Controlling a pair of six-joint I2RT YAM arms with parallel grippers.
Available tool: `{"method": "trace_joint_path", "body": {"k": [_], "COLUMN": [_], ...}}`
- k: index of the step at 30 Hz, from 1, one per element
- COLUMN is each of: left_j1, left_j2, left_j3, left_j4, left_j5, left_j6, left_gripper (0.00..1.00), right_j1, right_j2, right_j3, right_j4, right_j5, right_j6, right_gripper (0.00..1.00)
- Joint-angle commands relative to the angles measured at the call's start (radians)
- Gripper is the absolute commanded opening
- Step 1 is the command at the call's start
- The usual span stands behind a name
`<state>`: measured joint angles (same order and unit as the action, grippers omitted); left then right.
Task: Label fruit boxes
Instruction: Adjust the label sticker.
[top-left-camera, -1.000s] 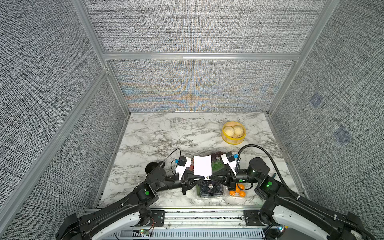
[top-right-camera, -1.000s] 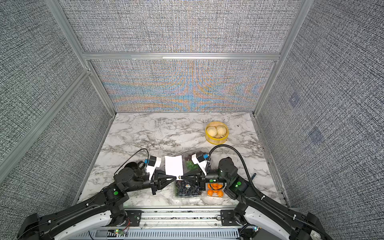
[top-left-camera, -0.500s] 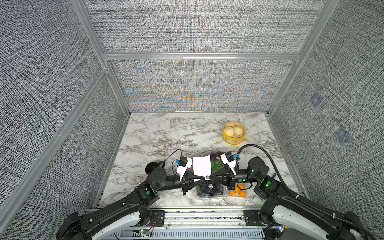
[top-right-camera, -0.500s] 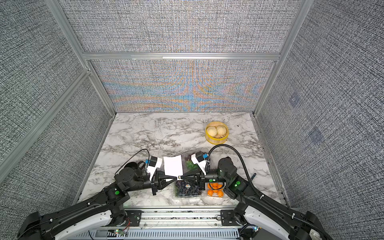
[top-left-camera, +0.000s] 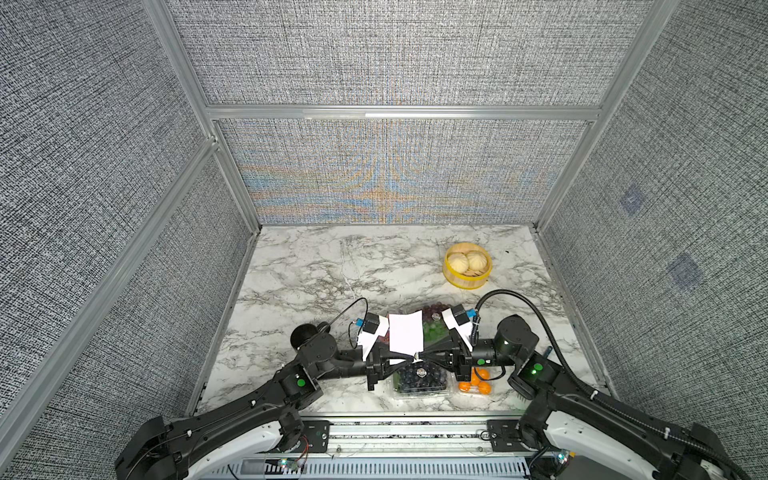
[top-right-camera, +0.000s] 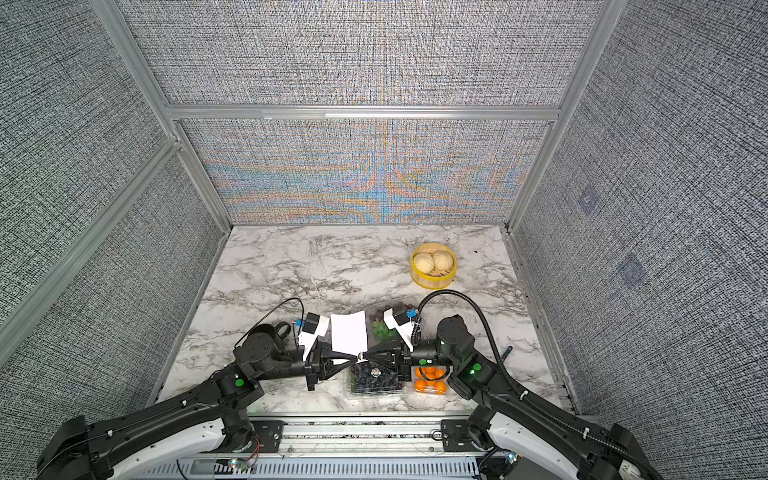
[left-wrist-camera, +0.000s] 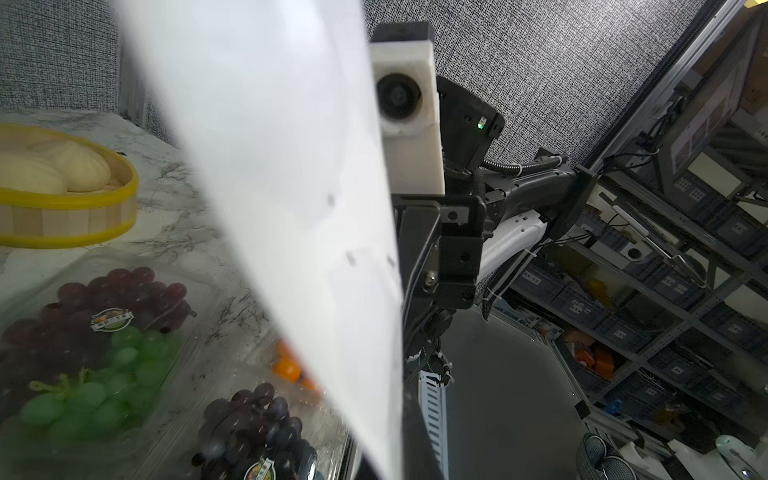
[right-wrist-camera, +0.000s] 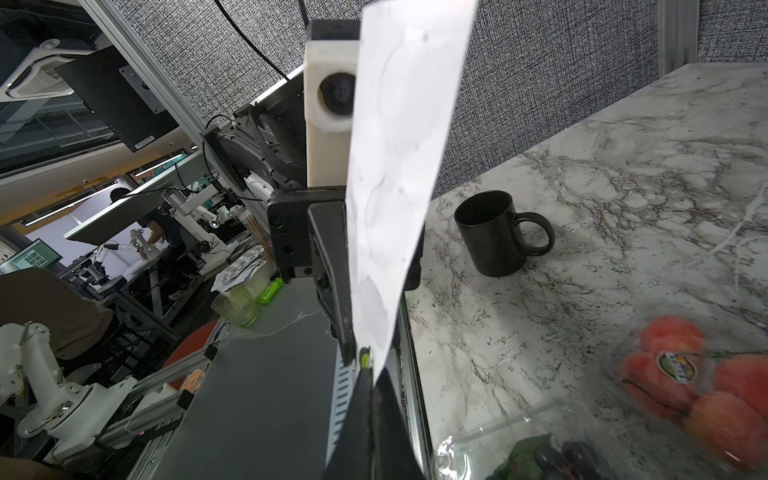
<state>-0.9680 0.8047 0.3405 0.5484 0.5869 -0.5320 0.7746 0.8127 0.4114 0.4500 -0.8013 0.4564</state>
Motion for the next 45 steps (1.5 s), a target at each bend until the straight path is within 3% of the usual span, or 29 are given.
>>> {"method": "trace_joint_path", "body": {"k": [1,18,33,34,36,37,45], "left_j1": [0.000,0.000,0.000,-0.001,0.000,0.000,-0.001], "left_j2": [0.001,0.046,0.044,0.033,0.008,-0.007,-0.008], "left_j3": [0.011,0.018,0.007,0.003,-0.004,-0.007,0.018], "left_j4": [0.051,0.076,0.086,0.077,0.054,0.037,-0.031], "left_j5": [0.032,0.034,0.034,0.024,-0.002,-0.014,-0.055], "left_j6": [-0.005,-0.008,-0.017,-0.016,-0.015,-0.009,0.005], "left_gripper": [0.00,0.00,0.00,0.01,0.25,0.27,0.31], "right_j1": [-0.003,-0.008,-0.036,-0.049,-0.062,-0.063,-0.063], "right_j2": [0.000,0.025,0.010,0.007,0.001,-0.002,-0.001], "right_j3": [-0.002,-0.034,-0.043,-0.045,-0.046,-0.046,-0.042], "right_j4": [0.029,0.151,0.116,0.115,0.111,0.102,0.107], "right_j5": [-0.009,-0.081,-0.053,-0.056,-0.062,-0.061,-0.074], "right_j6": [-0.005,0.050,0.030,0.035,0.039,0.033,0.039], "right_gripper": [0.00,0.00,0.00,0.00,0.00,0.00,0.00]}}
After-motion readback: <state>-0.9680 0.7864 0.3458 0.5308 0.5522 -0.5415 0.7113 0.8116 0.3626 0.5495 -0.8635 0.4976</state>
